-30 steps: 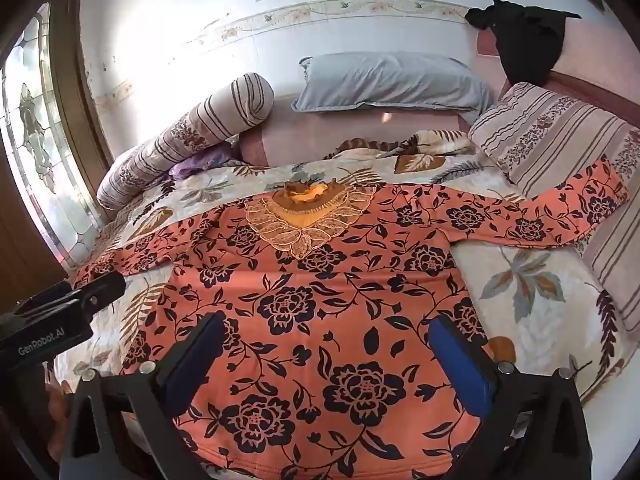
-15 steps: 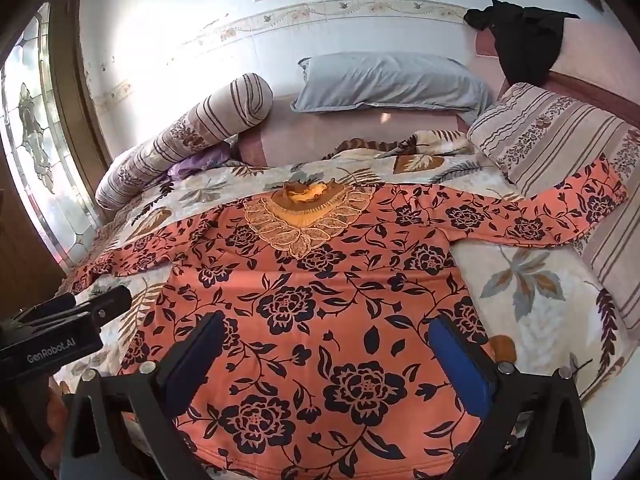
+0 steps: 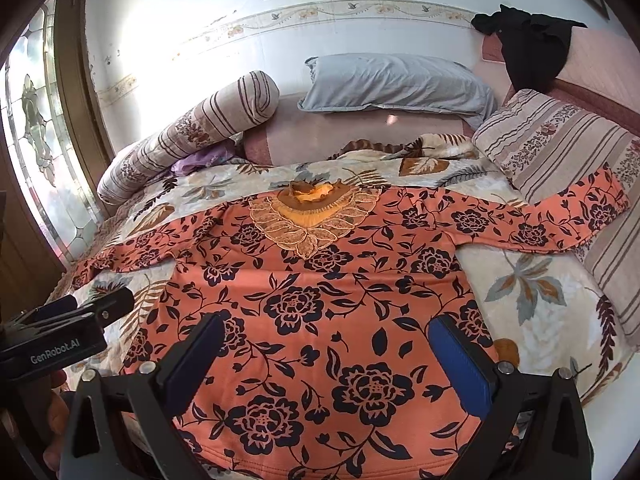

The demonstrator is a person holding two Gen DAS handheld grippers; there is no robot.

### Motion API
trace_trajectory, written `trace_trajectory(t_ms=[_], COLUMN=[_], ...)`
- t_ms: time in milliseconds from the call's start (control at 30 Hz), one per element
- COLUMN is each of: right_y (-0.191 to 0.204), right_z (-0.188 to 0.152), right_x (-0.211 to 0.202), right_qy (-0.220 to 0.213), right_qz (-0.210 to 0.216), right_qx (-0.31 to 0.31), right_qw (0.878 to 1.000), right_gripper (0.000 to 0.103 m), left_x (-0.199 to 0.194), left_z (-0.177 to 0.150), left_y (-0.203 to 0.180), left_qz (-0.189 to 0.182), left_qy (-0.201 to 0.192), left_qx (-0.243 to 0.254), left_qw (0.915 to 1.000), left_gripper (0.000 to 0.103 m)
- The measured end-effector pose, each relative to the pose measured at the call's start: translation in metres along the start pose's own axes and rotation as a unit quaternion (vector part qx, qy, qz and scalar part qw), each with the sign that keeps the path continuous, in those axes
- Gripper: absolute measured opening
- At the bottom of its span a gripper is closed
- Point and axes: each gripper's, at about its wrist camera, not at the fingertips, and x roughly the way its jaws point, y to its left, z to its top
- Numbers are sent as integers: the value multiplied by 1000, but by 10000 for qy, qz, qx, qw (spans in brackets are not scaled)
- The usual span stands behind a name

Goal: Fold small clothes

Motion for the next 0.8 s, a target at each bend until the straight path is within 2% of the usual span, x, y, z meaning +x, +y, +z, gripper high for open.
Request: trace_trajectory(t_ms=[800], right_y=[2], right_z=[2], right_x=[-1], right_qy=[-27], right_qz=[1], right_qx=[4], right_qw=[10000], right_gripper=[103], left_x=[-5], left_z=[3], left_y=[1], left_qz=[3], left_qy=[-24], left_qx=[35], left_qw=[10000], left_gripper=[103])
